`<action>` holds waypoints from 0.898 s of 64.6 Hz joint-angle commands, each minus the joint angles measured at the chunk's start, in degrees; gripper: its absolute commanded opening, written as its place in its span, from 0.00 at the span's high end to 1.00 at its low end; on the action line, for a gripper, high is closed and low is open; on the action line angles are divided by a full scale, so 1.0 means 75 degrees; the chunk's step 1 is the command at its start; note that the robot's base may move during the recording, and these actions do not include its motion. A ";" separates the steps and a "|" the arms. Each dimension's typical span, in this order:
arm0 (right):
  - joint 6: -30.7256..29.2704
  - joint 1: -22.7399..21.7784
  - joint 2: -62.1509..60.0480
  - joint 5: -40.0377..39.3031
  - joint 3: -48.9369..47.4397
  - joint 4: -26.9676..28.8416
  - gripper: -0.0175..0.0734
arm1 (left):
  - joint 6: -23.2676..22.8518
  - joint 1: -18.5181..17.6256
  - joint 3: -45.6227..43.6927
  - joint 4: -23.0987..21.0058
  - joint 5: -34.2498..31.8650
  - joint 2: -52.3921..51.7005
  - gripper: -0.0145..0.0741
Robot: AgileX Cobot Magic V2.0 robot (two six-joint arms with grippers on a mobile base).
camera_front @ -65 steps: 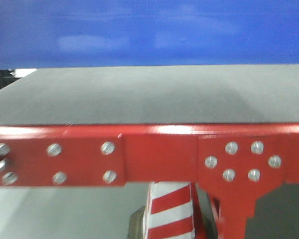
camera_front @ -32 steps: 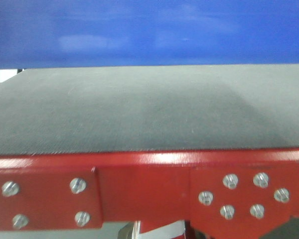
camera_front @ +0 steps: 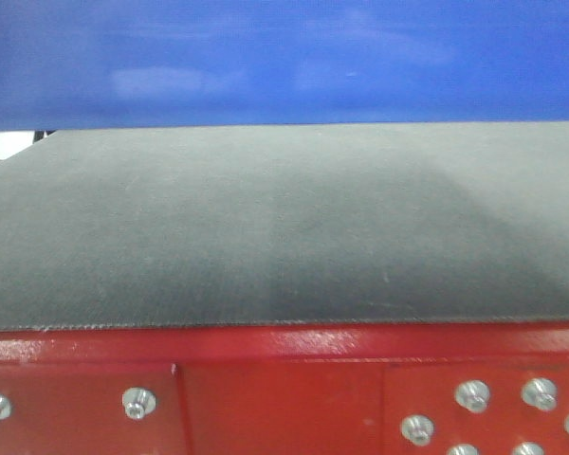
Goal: Move blue bin to conveyor side
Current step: 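Lower the blue bin with both grippers onto the grey conveyor belt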
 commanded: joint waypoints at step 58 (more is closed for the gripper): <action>-0.0061 0.0008 -0.0160 -0.0659 -0.0103 -0.0125 0.90 | -0.0003 -0.0052 -0.0107 0.0142 -0.0736 -0.0150 0.86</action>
